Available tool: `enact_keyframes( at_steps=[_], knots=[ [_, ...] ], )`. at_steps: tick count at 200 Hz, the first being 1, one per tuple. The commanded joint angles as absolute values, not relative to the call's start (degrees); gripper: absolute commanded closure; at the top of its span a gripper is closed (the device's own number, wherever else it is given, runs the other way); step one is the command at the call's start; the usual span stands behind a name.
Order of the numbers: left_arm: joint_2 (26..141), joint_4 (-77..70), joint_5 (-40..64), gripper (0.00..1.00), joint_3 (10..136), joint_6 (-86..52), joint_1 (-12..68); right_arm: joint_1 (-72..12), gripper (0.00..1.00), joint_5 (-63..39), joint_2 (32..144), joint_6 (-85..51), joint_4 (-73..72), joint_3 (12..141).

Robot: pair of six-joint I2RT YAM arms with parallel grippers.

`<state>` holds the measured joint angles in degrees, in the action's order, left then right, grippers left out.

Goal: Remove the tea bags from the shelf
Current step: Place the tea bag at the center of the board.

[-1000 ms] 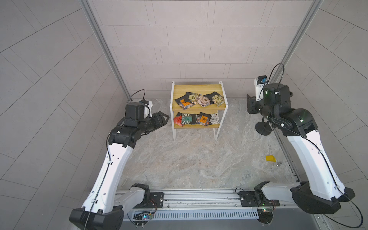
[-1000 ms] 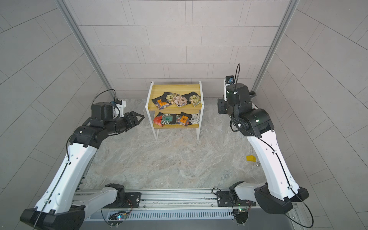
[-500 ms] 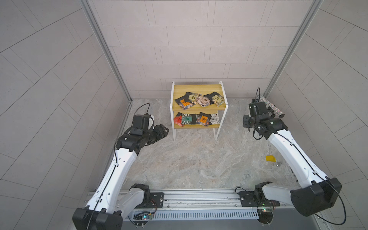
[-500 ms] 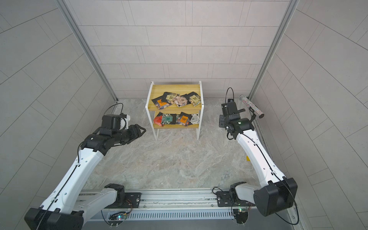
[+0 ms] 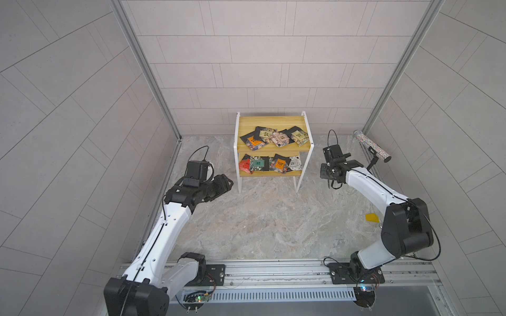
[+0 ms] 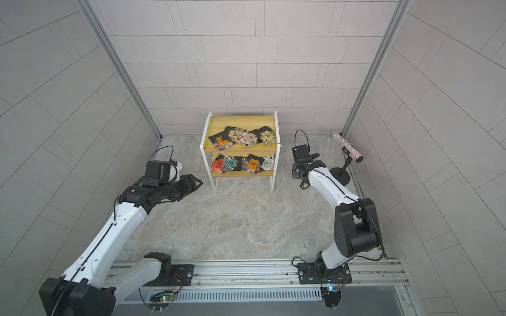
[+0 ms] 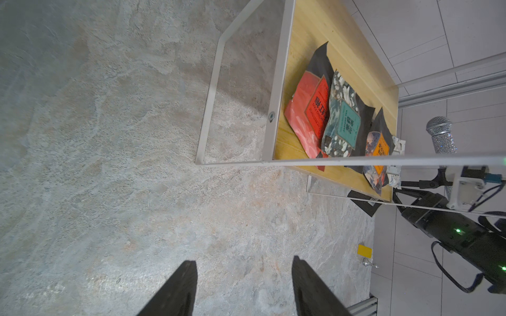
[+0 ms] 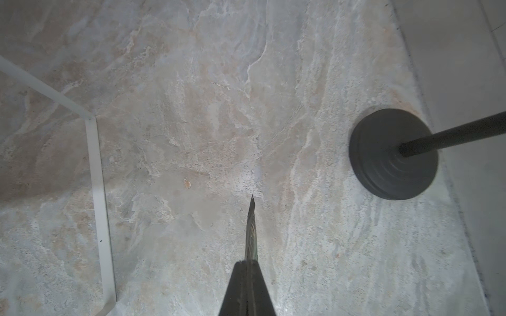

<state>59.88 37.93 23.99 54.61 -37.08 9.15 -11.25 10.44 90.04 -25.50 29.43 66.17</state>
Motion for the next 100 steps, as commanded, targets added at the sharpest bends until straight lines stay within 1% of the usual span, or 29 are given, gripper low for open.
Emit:
enact_keyframes(
  at_steps=[1,55,72,89,100],
  knots=[
    [59.98,37.0,23.88,0.38,54.14,-37.03,9.28,-12.24,1.0,7.54,92.26,-28.33,27.17,67.14],
    [61.11,37.15,23.83,0.37,54.54,-36.87,9.23,-13.14,1.0,0.12,97.07,-32.0,24.24,67.7],
    [61.58,37.09,23.79,0.38,54.75,-36.74,9.28,-13.45,1.0,-0.66,97.42,-32.75,23.69,67.6],
    [62.08,36.91,24.04,0.37,54.76,-36.69,9.23,-13.49,0.97,-1.91,97.41,-33.32,22.97,67.35],
    [62.3,36.86,24.18,0.37,54.76,-36.72,9.24,-13.49,0.93,-2.75,97.4,-33.48,22.94,67.45]
  ],
)
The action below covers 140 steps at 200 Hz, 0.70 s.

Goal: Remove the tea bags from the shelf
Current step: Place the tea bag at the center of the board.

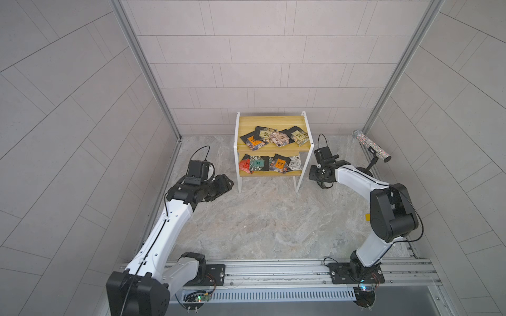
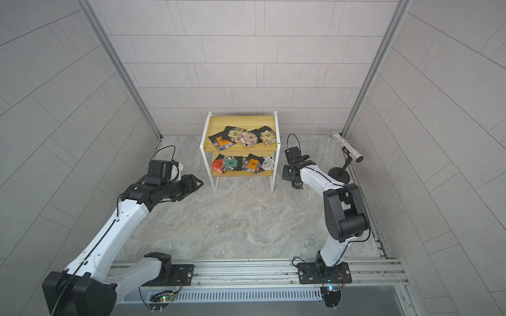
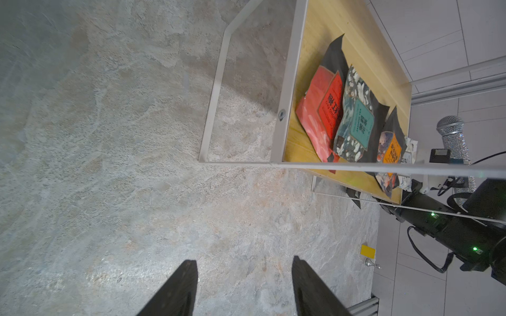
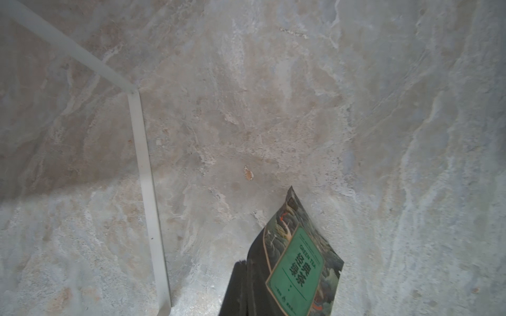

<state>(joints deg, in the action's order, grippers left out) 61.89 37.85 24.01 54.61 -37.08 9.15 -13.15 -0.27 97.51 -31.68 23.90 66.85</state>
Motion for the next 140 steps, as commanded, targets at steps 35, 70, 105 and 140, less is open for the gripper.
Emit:
enact_keyframes(
  at_steps=[35,70,105,140],
  knots=[
    [62.69,36.83,24.48,0.37,54.84,-36.74,9.25,-13.52,0.73,-3.52,96.53,-33.92,23.69,67.68],
    [62.69,36.78,24.83,0.37,55.0,-36.74,9.26,-13.45,0.69,-3.88,94.9,-33.69,24.61,68.32],
    [62.27,36.91,24.81,0.37,55.45,-36.75,9.27,-12.43,0.68,-3.69,91.41,-33.32,26.3,68.06],
    [61.94,37.76,24.48,0.38,56.6,-36.43,9.23,-12.06,0.64,-2.99,86.63,-31.82,29.26,67.43]
  ],
)
